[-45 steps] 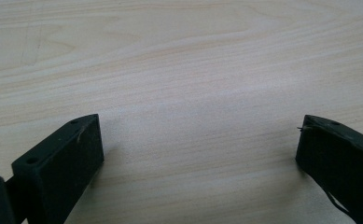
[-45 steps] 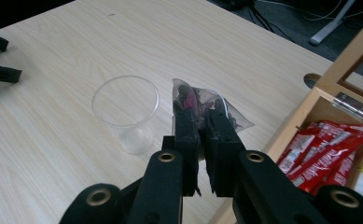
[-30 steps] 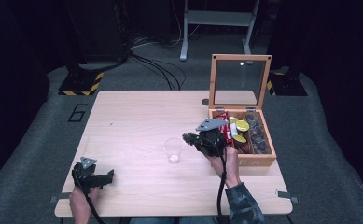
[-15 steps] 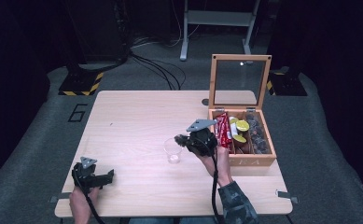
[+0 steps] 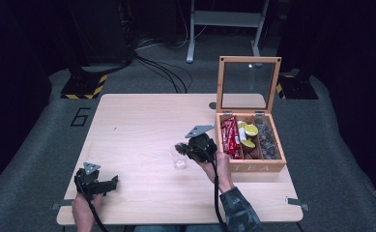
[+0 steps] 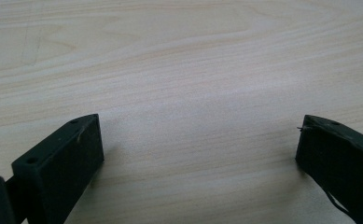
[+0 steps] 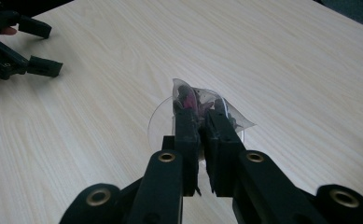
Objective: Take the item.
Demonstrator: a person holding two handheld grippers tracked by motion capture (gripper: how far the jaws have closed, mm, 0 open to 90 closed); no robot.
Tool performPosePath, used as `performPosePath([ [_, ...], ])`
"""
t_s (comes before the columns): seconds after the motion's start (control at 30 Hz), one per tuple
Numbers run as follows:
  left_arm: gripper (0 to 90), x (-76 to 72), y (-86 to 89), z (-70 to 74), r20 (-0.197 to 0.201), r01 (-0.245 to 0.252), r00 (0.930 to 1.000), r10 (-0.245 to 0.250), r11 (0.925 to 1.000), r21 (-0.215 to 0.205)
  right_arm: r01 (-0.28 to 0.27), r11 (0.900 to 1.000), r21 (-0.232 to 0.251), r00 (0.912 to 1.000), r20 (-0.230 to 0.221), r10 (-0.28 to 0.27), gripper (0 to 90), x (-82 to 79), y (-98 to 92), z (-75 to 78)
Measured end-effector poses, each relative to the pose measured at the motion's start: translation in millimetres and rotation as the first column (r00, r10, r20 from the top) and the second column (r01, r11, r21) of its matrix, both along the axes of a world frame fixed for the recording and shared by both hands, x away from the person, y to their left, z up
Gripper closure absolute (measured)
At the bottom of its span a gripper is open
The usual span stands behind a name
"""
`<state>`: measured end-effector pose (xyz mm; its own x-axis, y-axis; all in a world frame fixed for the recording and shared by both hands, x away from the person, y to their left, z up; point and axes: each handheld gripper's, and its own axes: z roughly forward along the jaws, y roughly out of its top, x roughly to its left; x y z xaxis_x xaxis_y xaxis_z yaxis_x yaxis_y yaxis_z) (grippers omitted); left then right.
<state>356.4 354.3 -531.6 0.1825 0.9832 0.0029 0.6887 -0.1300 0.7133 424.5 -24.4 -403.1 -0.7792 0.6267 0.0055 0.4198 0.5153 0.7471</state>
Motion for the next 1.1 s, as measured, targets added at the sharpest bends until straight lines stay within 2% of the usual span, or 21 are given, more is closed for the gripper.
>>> performPosePath([
  [0.3, 0.6, -0.1, -0.1, 0.0, 0.000, 0.000, 1.0000, 0.000, 1.0000, 0.000, -0.008, 1.000, -0.021, 0.9992, -0.039, 0.007, 84.1, 5.1, 6.7, -11.2],
  [0.67, 0.7, -0.1, -0.1, 0.0, 0.001, 0.000, 1.0000, 0.000, 1.0000, 0.000, -0.025, 0.999, -0.046, 0.9991, -0.036, 0.023, 83.6, 5.1, 10.4, -14.4],
  [0.8, 0.7, -0.1, -0.1, 0.0, 0.001, 0.000, 1.0000, 0.000, 1.0000, 0.000, -0.016, 0.999, -0.040, 0.9989, -0.045, 0.014, 82.0, 4.5, 10.9, -15.9],
  [0.83, 0.7, -0.1, -0.1, 0.0, 0.001, 0.000, 1.0000, 0.000, 1.0000, 0.000, -0.015, 0.999, -0.038, 0.9987, -0.048, 0.013, 78.4, 4.0, 10.8, -15.7],
  [0.87, 0.7, -0.1, -0.1, 0.0, 0.001, 0.000, 1.0000, 0.000, 1.0000, 0.000, -0.015, 0.999, -0.038, 0.9987, -0.048, 0.013, 78.4, 4.0, 10.8, -15.7],
  [0.93, 0.7, -0.1, -0.1, 0.0, 0.001, 0.000, 1.0000, 0.000, 1.0000, 0.000, -0.019, 1.000, -0.016, 0.9996, -0.021, 0.019, 66.1, 3.3, 9.2, -14.0],
  [0.97, 0.7, -0.1, -0.1, 0.0, 0.001, 0.000, 1.0000, 0.000, 1.0000, 0.000, -0.019, 1.000, -0.016, 0.9996, -0.021, 0.019, 66.1, 3.3, 9.2, -14.0],
  [1.0, 0.7, -0.1, -0.1, 0.0, 0.001, 0.000, 1.0000, 0.000, 1.0000, 0.001, -0.010, 1.000, -0.014, 0.9998, -0.016, 0.010, 56.5, 2.0, 8.2, -12.8],
  [1.03, 0.7, -0.1, -0.1, 0.0, 0.001, 0.000, 1.0000, 0.000, 1.0000, 0.001, -0.010, 1.000, -0.014, 0.9998, -0.016, 0.010, 56.5, 2.0, 8.2, -12.8],
  [1.07, 0.7, -0.1, -0.1, 0.0, 0.001, 0.000, 1.0000, 0.000, 1.0000, 0.001, -0.001, 1.000, -0.011, 0.9996, -0.027, 0.000, 45.8, 0.9, 7.5, -12.4],
  [1.1, 0.7, -0.1, -0.1, 0.0, 0.001, 0.000, 1.0000, 0.000, 1.0000, 0.001, -0.001, 1.000, -0.011, 0.9996, -0.027, 0.000, 45.8, 0.9, 7.5, -12.4],
])
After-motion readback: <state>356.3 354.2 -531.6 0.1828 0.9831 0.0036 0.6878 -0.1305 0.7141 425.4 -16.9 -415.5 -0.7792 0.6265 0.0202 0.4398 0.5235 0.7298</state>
